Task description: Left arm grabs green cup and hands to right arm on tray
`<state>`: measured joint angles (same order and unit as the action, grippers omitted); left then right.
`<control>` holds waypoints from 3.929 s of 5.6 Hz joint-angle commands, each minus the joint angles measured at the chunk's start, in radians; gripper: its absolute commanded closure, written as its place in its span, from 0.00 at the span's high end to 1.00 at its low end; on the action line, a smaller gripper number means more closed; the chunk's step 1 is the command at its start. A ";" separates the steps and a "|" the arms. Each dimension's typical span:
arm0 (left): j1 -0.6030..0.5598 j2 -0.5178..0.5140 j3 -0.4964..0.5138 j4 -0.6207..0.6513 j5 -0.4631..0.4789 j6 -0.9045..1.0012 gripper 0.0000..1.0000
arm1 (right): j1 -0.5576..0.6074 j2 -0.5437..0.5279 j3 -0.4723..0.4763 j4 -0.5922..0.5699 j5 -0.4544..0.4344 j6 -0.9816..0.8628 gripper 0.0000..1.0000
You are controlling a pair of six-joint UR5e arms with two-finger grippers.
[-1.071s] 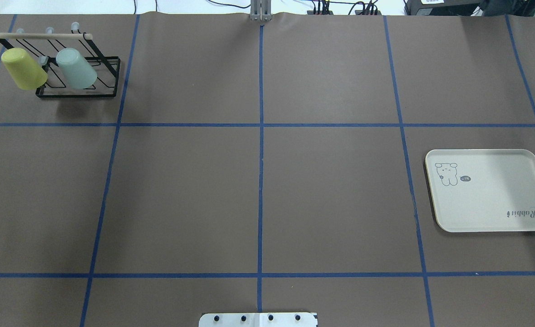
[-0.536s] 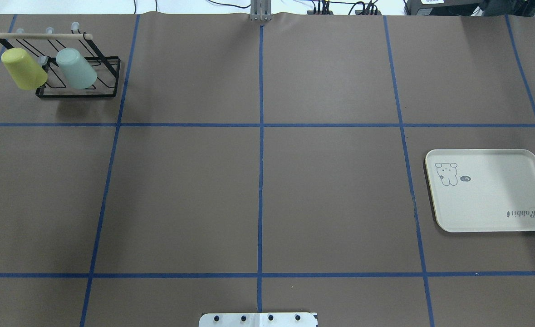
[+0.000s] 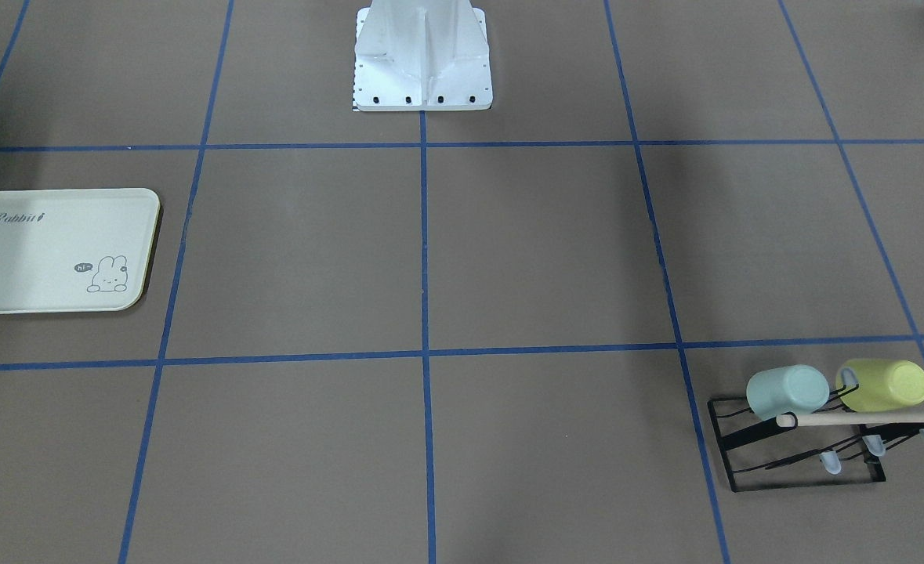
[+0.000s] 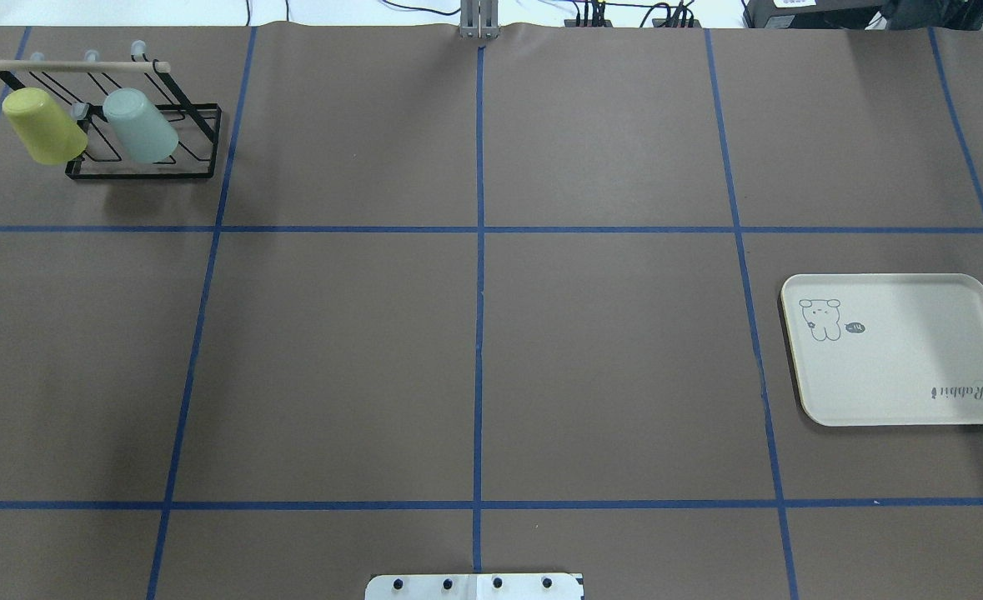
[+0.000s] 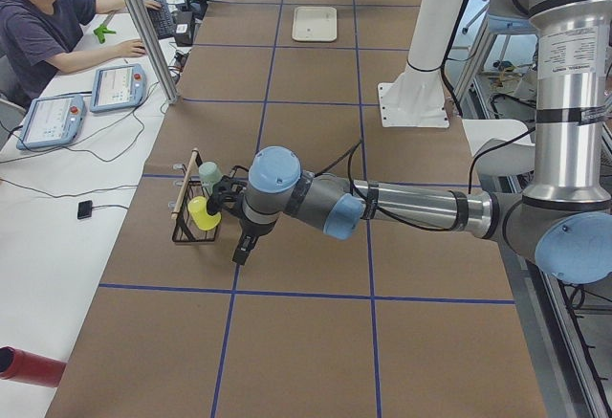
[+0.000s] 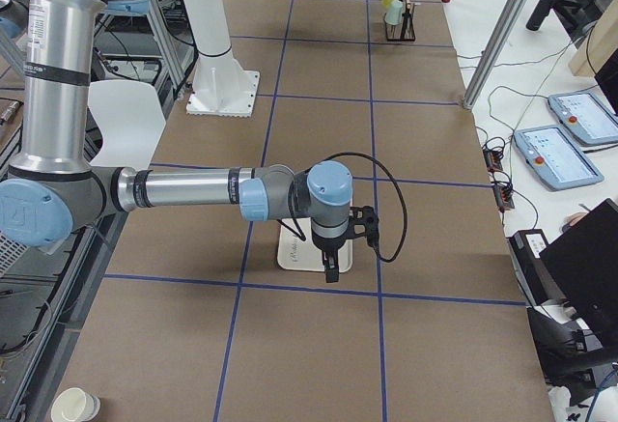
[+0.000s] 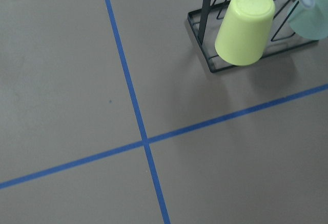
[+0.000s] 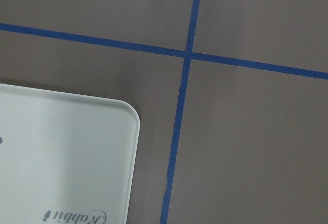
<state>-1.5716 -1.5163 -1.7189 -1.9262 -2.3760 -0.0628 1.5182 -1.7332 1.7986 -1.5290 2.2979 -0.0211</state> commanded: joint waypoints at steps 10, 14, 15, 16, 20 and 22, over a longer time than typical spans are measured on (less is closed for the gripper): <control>0.329 -0.501 0.209 0.000 0.089 -0.504 1.00 | 0.000 -0.009 -0.001 0.007 0.008 0.006 1.00; 0.493 -0.499 0.243 0.000 0.355 -0.558 1.00 | 0.000 -0.014 0.001 0.007 0.012 0.009 1.00; 0.495 -0.502 0.255 0.000 0.359 -0.558 1.00 | 0.000 -0.014 0.001 0.007 0.012 0.009 1.00; 0.495 -0.502 0.265 0.000 0.360 -0.554 1.00 | 0.000 -0.012 0.001 0.007 0.012 0.010 1.00; 0.495 -0.542 0.334 -0.008 0.360 -0.540 1.00 | 0.000 -0.012 0.001 0.007 0.012 0.012 1.00; 0.495 -0.541 0.335 -0.007 0.360 -0.532 0.95 | 0.000 -0.012 0.001 0.007 0.012 0.012 1.00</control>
<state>-1.0769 -2.0571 -1.3846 -1.9337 -2.0157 -0.5984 1.5187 -1.7457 1.7993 -1.5217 2.3102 -0.0085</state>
